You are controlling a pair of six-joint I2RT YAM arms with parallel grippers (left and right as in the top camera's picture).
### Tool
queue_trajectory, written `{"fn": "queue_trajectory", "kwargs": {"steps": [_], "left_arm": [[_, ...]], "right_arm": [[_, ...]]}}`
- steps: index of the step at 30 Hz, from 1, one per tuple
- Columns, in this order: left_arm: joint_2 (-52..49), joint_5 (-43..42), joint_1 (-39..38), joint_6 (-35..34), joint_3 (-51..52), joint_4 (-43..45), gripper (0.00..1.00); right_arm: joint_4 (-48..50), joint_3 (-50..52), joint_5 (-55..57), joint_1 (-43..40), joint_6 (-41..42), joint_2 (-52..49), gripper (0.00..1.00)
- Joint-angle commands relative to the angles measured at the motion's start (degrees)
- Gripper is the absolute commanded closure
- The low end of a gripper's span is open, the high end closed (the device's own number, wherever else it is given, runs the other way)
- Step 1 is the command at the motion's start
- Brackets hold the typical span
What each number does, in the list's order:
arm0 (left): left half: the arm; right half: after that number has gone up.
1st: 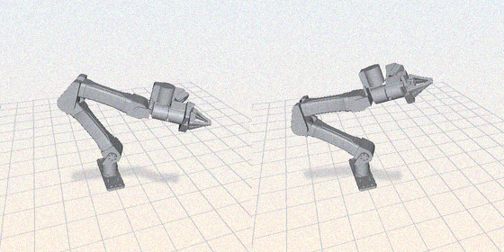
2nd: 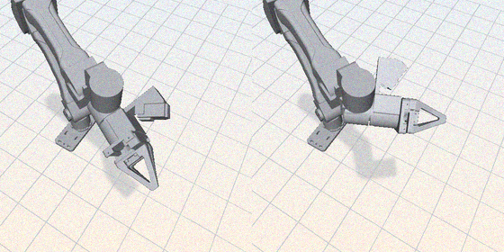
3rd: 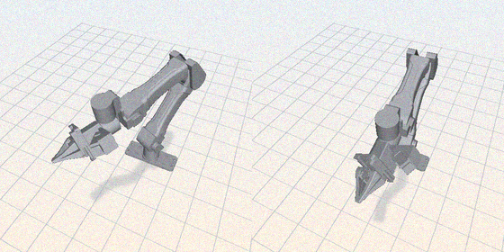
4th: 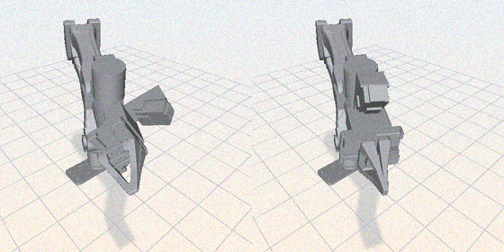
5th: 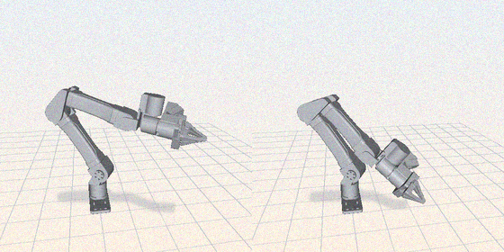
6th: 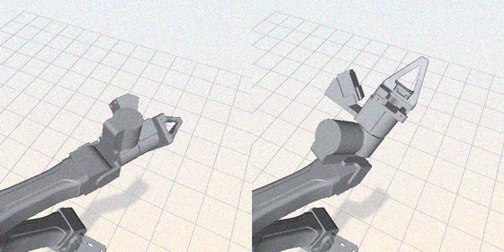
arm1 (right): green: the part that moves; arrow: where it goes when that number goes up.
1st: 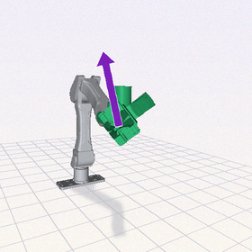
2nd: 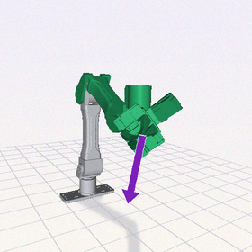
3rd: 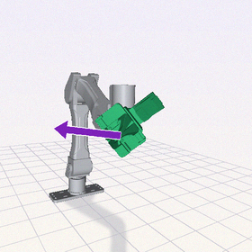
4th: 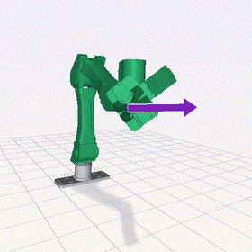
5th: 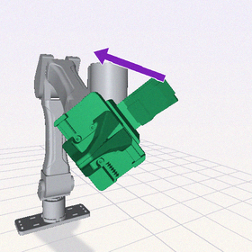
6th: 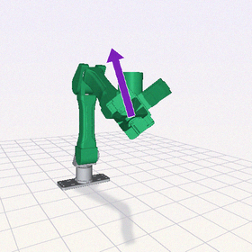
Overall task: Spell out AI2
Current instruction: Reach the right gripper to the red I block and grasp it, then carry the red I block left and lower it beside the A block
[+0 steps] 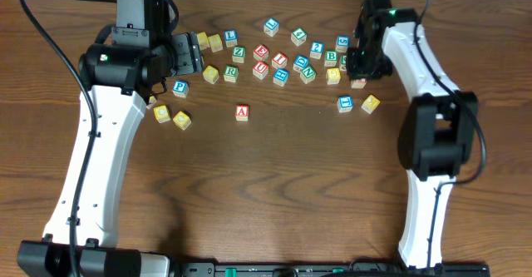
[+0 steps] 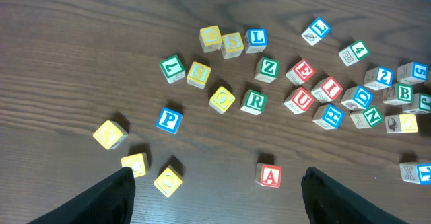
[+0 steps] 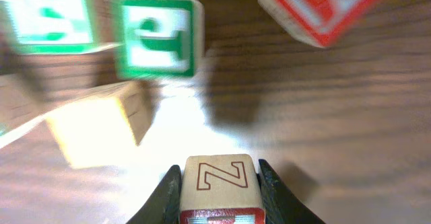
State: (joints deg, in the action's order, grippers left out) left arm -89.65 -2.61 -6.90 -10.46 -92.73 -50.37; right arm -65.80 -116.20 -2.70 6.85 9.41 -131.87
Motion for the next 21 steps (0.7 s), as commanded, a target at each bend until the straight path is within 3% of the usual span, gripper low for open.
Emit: {"fn": "queue_trajectory", "kwargs": {"steps": [1, 11, 21], "left_arm": [[-0.63, 0.28, 0.09, 0.31, -0.24, -0.11, 0.22], [-0.7, 0.48, 0.09, 0.31, -0.22, -0.11, 0.22], [-1.99, 4.44, 0.09, 0.11, 0.63, -0.15, 0.22]], "right_arm": [[-0.48, -2.32, -3.15, 2.03, -0.02, 8.28, 0.8], [-0.81, -2.01, -4.28, 13.38, 4.2, 8.7, 0.78], [0.37, -1.9, 2.78, 23.45, 20.22, 2.49, 0.79]]}}
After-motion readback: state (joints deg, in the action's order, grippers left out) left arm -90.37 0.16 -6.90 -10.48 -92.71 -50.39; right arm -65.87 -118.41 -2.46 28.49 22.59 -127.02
